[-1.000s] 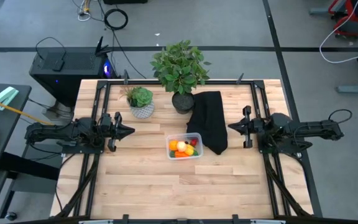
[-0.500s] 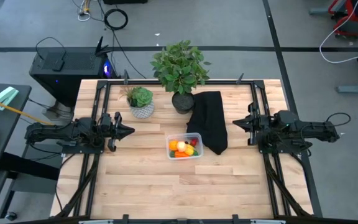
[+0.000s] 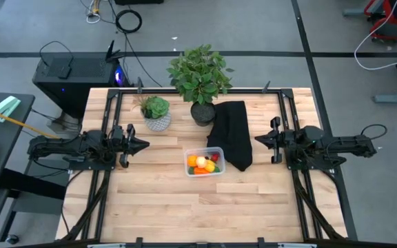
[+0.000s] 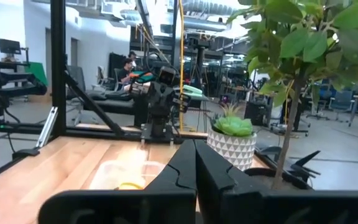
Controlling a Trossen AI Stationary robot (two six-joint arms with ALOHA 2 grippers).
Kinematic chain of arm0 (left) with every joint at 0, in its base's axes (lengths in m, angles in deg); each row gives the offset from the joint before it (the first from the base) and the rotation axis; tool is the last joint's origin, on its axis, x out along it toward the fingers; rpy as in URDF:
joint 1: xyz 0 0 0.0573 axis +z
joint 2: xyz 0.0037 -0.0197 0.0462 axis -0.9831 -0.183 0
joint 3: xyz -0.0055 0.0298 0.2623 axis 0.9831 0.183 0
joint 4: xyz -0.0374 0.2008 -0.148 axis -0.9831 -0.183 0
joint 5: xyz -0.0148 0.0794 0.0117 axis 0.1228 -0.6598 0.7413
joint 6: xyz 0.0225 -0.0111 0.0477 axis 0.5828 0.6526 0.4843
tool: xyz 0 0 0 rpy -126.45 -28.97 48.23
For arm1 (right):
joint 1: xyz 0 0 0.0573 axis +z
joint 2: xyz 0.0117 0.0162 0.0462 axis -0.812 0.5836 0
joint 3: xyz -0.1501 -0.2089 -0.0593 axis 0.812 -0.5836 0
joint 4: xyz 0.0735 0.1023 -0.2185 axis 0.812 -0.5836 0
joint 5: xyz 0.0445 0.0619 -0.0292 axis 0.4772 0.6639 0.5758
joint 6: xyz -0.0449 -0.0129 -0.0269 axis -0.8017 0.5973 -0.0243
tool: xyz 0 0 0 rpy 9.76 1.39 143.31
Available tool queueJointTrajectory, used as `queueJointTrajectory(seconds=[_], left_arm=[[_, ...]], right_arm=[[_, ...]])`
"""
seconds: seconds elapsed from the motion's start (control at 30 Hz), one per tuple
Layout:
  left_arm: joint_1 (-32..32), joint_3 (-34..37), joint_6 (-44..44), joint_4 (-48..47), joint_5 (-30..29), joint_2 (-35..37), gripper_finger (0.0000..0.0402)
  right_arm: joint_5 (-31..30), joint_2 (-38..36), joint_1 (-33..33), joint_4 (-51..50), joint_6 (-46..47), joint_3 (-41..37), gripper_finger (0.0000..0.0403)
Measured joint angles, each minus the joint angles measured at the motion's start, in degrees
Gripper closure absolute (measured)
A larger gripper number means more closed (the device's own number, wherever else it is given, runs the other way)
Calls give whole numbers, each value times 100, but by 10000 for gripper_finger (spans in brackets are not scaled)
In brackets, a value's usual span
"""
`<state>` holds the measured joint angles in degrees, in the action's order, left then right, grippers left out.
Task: Pick and placing Produce into tupperware
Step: Return to Home Position
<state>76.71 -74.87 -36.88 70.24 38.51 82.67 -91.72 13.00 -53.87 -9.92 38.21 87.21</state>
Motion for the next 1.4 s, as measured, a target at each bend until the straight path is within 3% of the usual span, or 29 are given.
queueJointTrajectory(seconds=[0.43,1.4], left_arm=[[0,0,0,2,2,0,378],[0,0,0,2,2,0,368]], right_arm=[[-210,-2,-2,-14,267,0,397],[-210,0,-2,-21,479,0,396]])
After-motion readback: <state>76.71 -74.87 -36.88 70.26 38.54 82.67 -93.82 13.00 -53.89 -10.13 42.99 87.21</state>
